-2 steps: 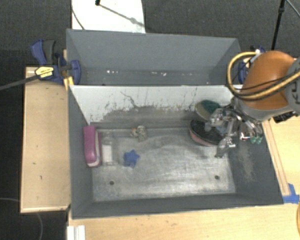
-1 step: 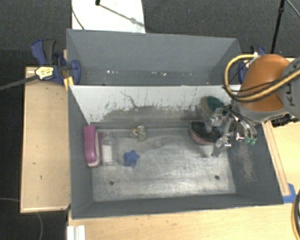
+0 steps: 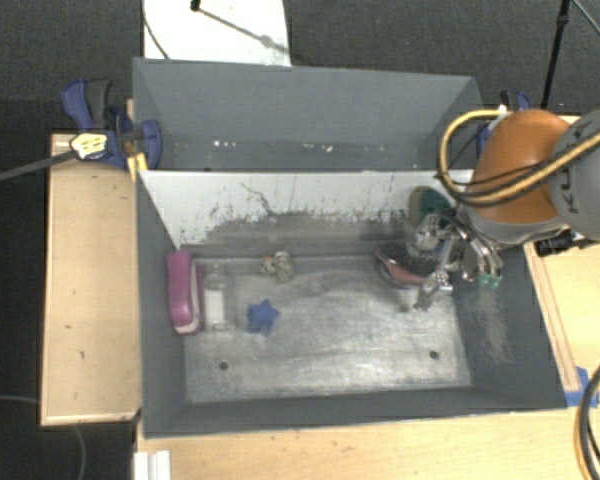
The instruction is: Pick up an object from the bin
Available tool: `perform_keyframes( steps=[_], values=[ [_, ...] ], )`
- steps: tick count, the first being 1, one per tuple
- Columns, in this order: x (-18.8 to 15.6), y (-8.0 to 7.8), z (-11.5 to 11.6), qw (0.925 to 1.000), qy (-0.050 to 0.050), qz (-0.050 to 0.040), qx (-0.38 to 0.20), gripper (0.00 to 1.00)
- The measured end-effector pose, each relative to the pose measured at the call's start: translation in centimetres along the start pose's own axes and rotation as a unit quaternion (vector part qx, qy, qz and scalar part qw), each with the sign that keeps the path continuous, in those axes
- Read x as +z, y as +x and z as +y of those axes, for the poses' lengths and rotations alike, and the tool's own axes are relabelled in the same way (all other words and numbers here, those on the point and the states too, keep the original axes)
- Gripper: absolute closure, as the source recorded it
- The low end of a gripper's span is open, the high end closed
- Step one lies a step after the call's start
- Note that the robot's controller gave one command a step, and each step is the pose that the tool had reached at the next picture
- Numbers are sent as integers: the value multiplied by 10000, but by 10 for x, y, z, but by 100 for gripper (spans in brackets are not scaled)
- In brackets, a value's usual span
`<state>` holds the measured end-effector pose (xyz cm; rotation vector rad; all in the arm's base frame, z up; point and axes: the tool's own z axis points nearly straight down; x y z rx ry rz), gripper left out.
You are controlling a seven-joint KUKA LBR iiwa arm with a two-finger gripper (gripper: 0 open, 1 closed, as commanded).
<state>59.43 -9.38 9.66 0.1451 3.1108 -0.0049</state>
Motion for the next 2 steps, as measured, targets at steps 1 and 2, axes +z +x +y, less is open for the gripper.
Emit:
perform_keyframes(
  steps=[1, 2],
  values=[
    [-2, -2, 0, 10000, 8, -35, -18, 100],
    [-203, 29, -21, 9865, -18, 85, -1635, 100]
  ],
)
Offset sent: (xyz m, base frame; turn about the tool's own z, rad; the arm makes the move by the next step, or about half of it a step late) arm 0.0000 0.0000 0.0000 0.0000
